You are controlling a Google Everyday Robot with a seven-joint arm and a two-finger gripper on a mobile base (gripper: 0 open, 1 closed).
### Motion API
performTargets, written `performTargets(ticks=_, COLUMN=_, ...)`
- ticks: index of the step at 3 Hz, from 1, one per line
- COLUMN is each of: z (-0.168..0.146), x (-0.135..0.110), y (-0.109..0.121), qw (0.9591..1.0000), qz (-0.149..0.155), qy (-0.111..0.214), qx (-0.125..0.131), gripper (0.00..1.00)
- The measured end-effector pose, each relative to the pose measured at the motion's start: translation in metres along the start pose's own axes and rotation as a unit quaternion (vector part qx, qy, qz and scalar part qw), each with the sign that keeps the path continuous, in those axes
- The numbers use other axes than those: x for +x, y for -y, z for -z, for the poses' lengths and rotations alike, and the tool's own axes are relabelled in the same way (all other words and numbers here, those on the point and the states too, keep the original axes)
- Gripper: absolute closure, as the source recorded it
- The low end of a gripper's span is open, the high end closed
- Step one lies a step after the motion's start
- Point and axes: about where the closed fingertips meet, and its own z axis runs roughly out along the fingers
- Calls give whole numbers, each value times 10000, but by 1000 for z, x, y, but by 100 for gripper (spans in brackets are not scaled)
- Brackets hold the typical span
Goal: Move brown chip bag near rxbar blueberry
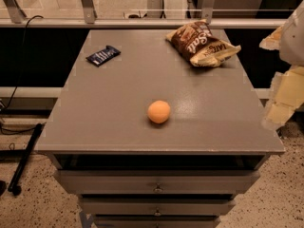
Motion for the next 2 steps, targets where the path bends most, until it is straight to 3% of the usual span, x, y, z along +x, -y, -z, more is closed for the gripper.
performTargets(ticks=1, z=-2, x=-1, y=4, qw=10000, qz=-12, qy=27, qx=27, gripper=0)
performTargets(ticks=2, z=-20, x=-14, y=40, qw=9993, qz=-120, qy=266, qx=236, gripper=0)
